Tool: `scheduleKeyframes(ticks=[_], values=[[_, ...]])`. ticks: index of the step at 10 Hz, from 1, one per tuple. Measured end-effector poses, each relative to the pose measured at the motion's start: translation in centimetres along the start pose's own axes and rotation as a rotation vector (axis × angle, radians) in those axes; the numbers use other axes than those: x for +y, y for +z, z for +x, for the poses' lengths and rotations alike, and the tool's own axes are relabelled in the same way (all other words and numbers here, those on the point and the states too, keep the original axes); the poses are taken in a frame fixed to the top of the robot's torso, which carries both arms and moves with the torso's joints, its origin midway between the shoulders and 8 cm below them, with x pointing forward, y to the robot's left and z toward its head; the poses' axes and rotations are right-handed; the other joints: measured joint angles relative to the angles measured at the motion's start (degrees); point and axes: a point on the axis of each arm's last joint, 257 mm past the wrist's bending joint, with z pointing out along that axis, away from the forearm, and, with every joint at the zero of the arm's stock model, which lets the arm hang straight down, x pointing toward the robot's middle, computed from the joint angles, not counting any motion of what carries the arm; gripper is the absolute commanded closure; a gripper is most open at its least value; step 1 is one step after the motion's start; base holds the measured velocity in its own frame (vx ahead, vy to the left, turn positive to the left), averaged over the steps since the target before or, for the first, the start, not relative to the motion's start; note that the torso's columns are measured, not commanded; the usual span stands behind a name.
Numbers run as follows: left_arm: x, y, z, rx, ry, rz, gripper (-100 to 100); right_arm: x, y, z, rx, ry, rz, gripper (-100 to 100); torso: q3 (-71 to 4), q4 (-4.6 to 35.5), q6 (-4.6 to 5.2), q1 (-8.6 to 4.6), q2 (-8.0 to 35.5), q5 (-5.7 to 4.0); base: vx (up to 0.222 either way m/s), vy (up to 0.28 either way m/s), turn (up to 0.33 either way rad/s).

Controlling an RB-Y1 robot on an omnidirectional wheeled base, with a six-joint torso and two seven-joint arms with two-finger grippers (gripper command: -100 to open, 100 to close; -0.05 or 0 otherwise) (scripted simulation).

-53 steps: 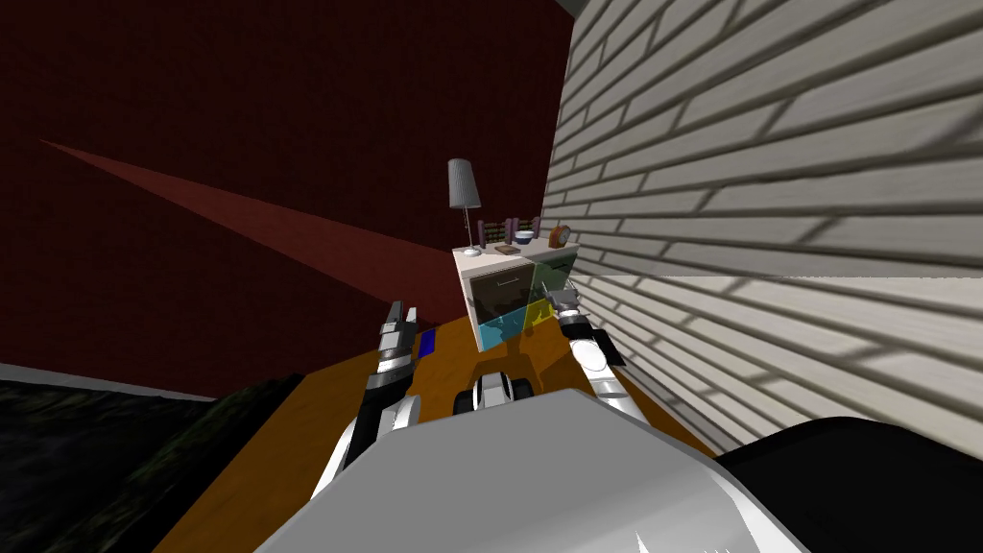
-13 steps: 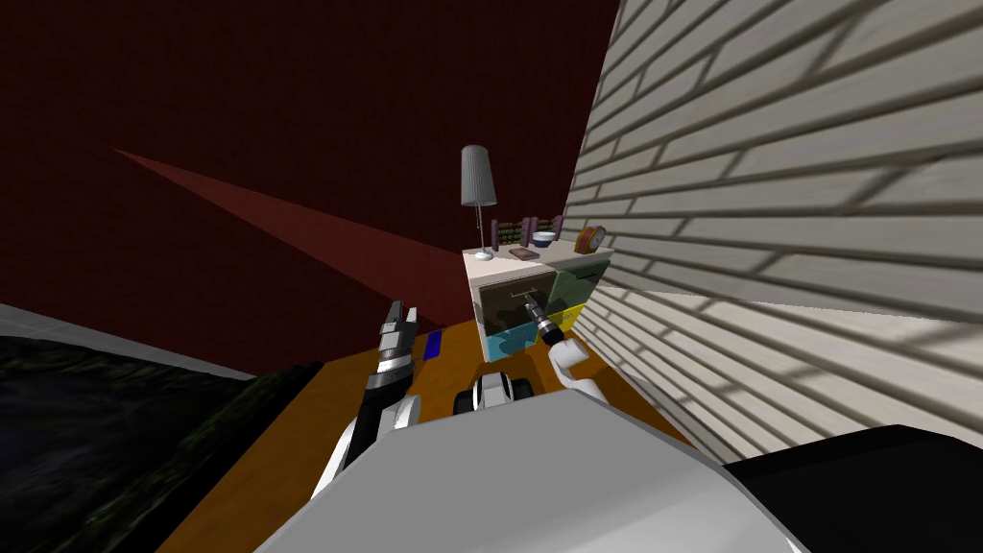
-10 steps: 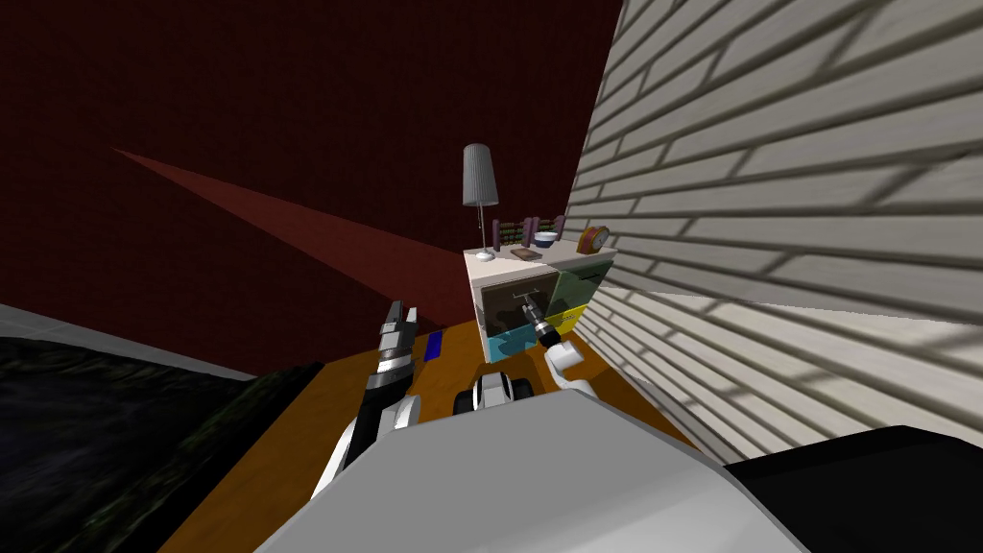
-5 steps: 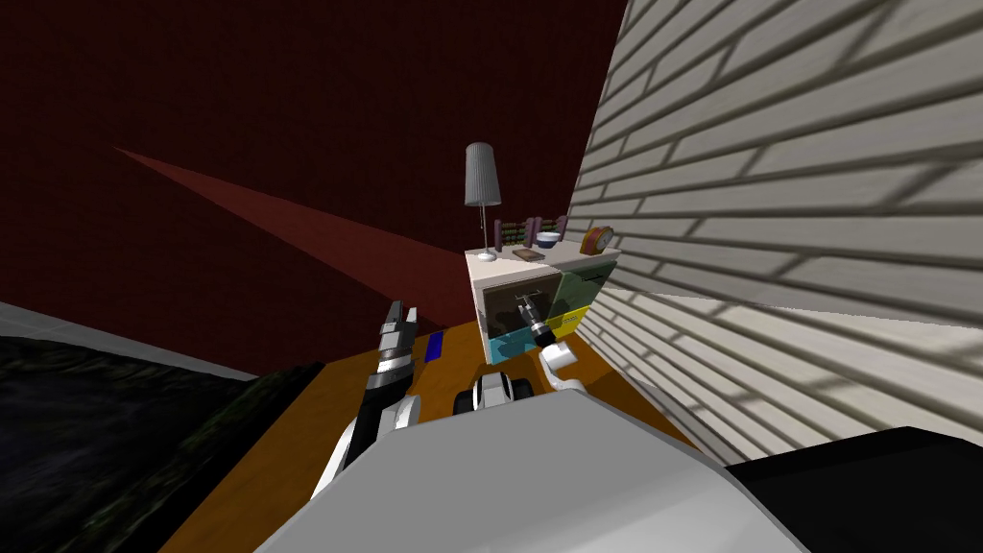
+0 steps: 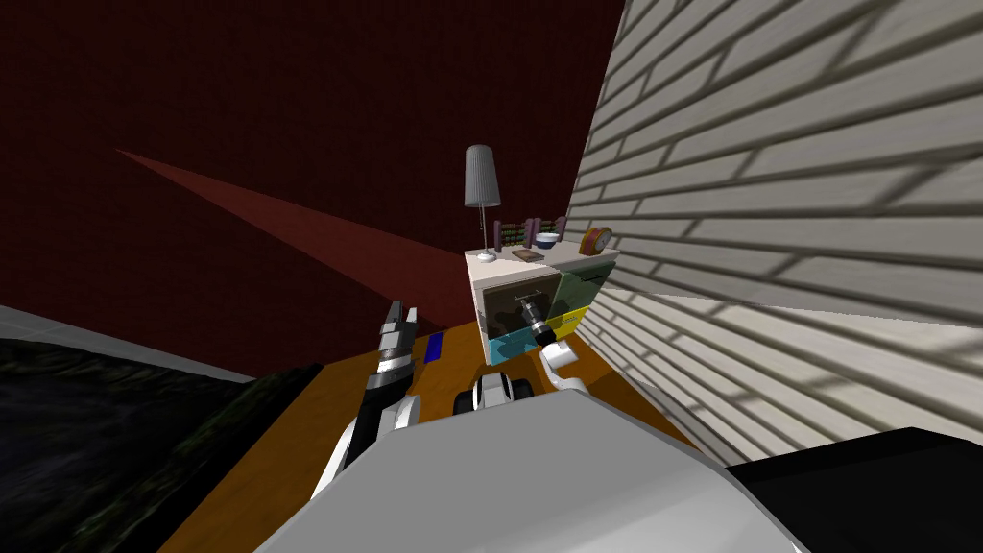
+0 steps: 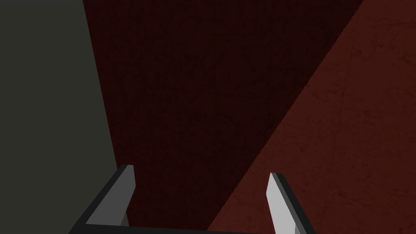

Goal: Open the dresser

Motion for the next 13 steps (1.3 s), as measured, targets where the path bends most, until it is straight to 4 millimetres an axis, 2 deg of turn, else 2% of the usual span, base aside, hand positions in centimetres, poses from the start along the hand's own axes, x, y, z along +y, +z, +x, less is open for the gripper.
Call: scheduleKeyframes(ticks=[4, 7, 10, 13], values=[[0.0, 0.0, 0.0, 0.000, 0.000, 0.000, 0, -0.3, -0.2, 1.7, -0.022, -0.064, -0.014, -100, 0.16, 0.12, 0.03, 0.03, 0.27, 0.03, -0.007, -0.028, 0.019], [0.0, 0.0, 0.0, 0.000, 0.000, 0.000, 0, -1.0, 0.6, 1.9, -0.008, -0.043, -0.016, -100, 0.15, 0.11, 0.04, -0.04, 0.24, 0.01, -0.036, -0.100, 0.040], [0.0, 0.0, 0.0, 0.000, 0.000, 0.000, 0, -1.1, 1.1, 0.9, 0.021, 0.020, -0.012, -100, 0.09, 0.09, 0.03, 0.27, 0.15, 0.10, -0.020, -0.036, 0.008], [0.0, 0.0, 0.0, 0.000, 0.000, 0.000, 0, -1.7, 1.8, 1.2, 0.029, 0.022, -0.010, -100, 0.00, 0.05, 0.03, 0.05, 0.01, 0.04, 0.049, -0.003, 0.041]])
